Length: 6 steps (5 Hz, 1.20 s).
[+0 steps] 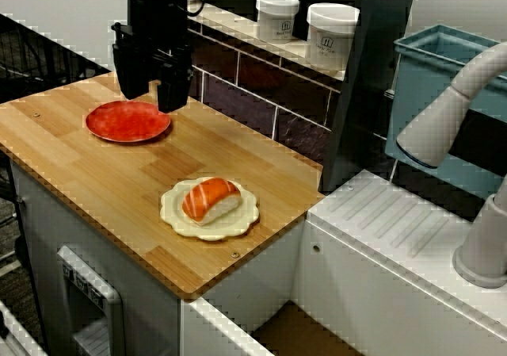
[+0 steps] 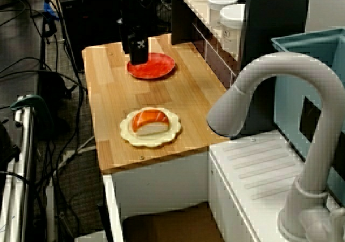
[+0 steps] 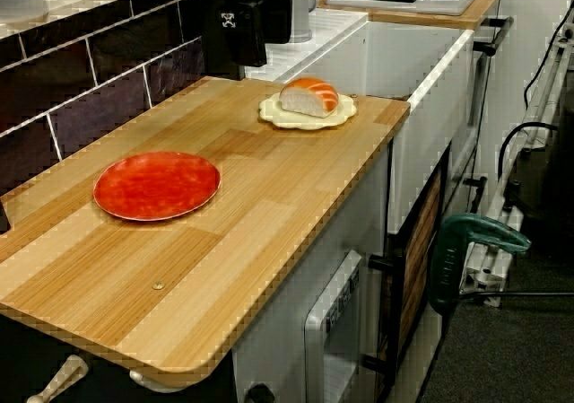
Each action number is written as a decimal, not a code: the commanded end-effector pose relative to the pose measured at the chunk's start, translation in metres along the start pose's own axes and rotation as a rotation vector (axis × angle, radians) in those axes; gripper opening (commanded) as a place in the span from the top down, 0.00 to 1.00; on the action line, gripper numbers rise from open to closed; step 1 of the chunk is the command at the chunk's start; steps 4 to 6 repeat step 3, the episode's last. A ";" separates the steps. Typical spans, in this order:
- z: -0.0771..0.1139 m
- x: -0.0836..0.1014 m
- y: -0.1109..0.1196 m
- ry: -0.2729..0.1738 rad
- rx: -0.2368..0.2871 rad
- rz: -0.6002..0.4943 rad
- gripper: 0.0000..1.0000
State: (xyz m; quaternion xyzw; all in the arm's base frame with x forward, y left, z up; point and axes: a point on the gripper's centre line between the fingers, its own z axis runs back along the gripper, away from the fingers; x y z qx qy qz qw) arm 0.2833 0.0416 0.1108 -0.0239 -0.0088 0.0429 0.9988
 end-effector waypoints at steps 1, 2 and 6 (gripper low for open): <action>0.023 -0.003 0.012 -0.106 0.075 -0.034 0.00; 0.027 -0.003 0.019 -0.121 0.101 -0.046 0.00; 0.029 -0.002 0.031 -0.149 0.149 -0.083 0.00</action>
